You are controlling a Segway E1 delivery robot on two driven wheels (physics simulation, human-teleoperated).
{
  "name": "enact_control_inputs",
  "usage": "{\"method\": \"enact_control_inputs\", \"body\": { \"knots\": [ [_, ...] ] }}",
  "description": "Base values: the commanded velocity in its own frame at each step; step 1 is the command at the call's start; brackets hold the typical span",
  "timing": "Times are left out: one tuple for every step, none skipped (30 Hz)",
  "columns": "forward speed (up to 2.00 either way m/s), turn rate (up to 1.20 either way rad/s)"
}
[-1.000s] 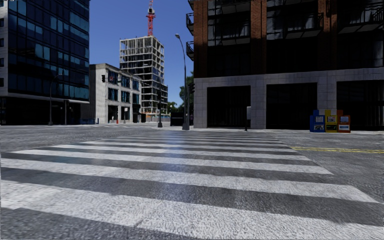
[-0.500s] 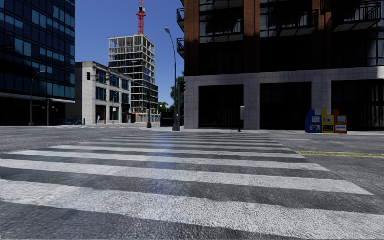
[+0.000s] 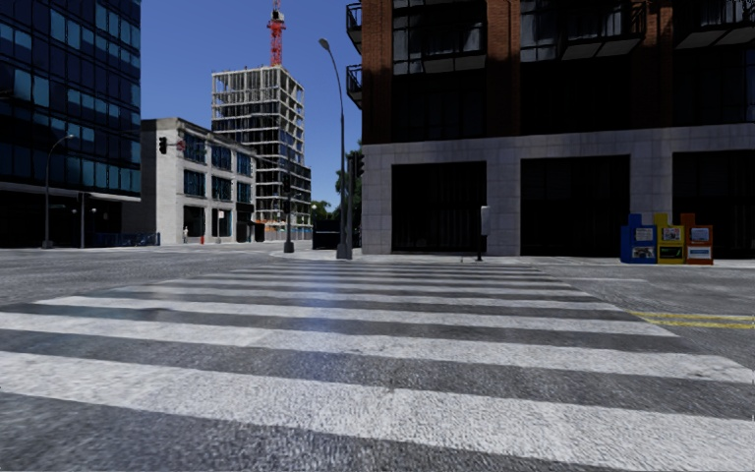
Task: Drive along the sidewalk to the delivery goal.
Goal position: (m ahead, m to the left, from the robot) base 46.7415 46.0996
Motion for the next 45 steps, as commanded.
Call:
{"method": "enact_control_inputs", "body": {
  "knots": [
    [2.0, 0.0],
    [2.0, 0.0],
    [2.0, 0.0],
    [2.0, 0.0],
    [2.0, 0.0],
    [2.0, 0.0],
    [2.0, 0.0],
    [2.0, 0.0],
    [2.0, 0.0],
    [2.0, 0.0],
    [2.0, 0.0],
    [2.0, 0.0],
    [2.0, 0.0],
    [2.0, 0.0],
    [2.0, 0.0],
    [2.0, 0.0],
    [2.0, 0.0],
    [2.0, 0.0],
    [2.0, 0.0],
    [2.0, 0.0],
    [2.0, 0.0],
    [2.0, 0.0],
    [2.0, 0.0],
    [2.0, 0.0],
    [2.0, 0.0],
    [2.0, 0.0],
    [2.0, 0.0],
    [2.0, 0.0],
    [2.0, 0.0],
    [2.0, 0.0],
    [2.0, 0.0],
    [2.0, 0.0],
    [2.0, 0.0],
    [2.0, 0.0],
    [2.0, 0.0],
    [2.0, 0.0],
    [2.0, 0.0],
    [2.0, 0.0],
    [2.0, 0.0],
    [2.0, 0.0],
    [2.0, 0.0],
    [2.0, 0.0],
    [2.0, 0.0],
    [2.0, 0.0],
    [2.0, 0.0]
  ]
}}
